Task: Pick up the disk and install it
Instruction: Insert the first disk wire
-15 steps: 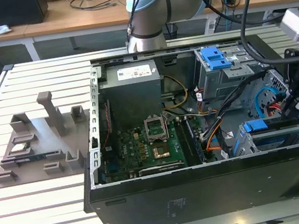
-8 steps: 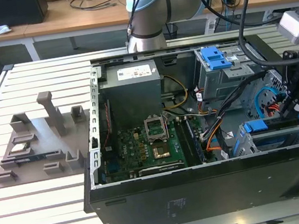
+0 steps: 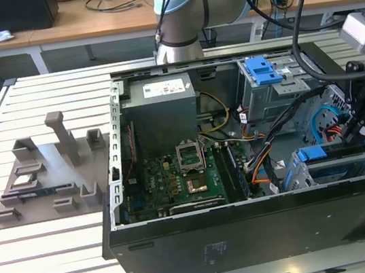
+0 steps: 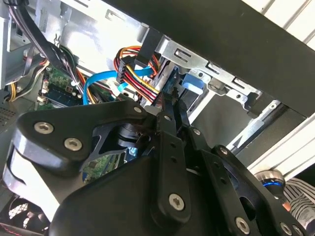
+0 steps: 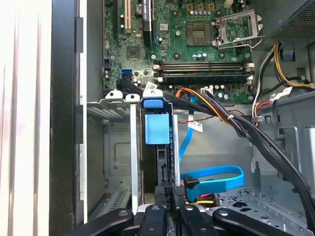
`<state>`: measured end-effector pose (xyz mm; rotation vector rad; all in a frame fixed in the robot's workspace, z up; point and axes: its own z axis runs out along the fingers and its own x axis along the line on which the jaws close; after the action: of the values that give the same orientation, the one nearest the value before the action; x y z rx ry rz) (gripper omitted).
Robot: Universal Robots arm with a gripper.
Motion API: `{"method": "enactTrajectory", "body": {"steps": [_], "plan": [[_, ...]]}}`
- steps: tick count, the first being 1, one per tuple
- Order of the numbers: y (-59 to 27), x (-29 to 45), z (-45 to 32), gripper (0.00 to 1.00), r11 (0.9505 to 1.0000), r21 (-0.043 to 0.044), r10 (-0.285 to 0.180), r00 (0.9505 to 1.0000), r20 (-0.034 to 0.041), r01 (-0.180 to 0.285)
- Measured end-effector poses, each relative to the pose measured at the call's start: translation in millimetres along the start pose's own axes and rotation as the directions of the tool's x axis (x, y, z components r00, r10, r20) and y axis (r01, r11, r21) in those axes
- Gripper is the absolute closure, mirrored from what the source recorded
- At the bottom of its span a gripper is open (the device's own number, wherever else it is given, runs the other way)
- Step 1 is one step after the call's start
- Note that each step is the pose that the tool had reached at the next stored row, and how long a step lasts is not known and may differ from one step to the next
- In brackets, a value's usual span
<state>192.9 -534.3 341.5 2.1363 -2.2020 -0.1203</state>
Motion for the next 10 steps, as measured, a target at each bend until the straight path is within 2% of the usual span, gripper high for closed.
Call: {"method": "enactTrajectory", "body": {"steps": [5, 8, 9, 10], "plan": [[-0.2, 0.5, 2.1, 0.83, 1.0000, -0.0001, 0.000, 1.0000, -0.0004, 0.000], [0.3, 0.5, -2.3, 0.83, 1.0000, -0.0001, 0.000, 1.0000, 0.0002, 0.000], [0.3, 0.5, -2.4, 0.83, 1.0000, -0.0002, 0.000, 1.0000, 0.0022, 0.000], [0.2, 0.6, -2.3, 0.83, 1.0000, -0.0004, -0.001, 1.0000, 0.0097, 0.001]]}}
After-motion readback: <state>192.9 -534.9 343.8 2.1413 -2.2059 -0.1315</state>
